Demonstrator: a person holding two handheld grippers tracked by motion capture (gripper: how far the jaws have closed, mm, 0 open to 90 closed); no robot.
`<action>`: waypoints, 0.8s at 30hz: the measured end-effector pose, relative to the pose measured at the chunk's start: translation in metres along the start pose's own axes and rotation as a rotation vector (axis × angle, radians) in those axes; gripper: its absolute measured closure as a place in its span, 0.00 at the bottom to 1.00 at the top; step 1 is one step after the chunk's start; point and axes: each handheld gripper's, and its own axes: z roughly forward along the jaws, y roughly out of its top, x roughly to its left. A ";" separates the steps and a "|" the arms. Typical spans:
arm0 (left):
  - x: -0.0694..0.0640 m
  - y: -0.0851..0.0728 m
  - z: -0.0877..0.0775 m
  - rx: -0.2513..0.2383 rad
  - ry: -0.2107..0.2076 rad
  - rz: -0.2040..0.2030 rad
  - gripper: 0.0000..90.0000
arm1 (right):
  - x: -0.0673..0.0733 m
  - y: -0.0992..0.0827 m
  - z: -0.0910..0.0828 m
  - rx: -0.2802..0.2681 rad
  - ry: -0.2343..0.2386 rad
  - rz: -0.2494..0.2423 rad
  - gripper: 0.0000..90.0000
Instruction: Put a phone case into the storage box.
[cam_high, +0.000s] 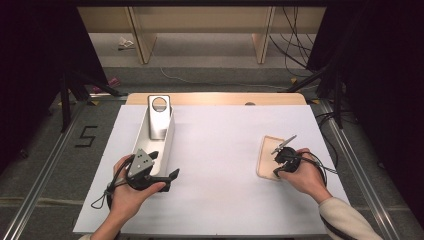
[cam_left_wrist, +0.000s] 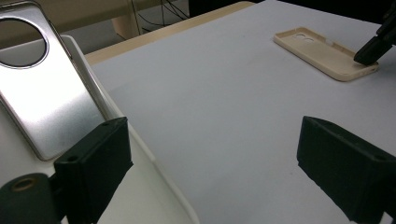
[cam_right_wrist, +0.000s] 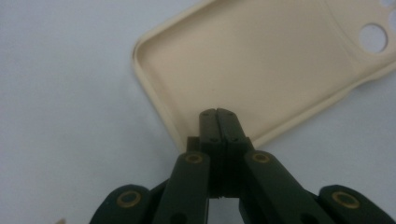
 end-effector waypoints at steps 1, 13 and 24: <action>0.000 0.000 0.000 0.001 0.000 0.001 0.10 | -0.001 -0.001 0.000 -0.004 0.001 0.001 1.00; 0.000 -0.001 -0.001 0.005 -0.004 0.005 0.10 | -0.012 -0.011 -0.003 -0.011 0.002 0.013 1.00; 0.000 -0.003 0.001 0.010 -0.019 0.010 0.10 | -0.012 -0.011 -0.003 -0.006 0.012 0.027 1.00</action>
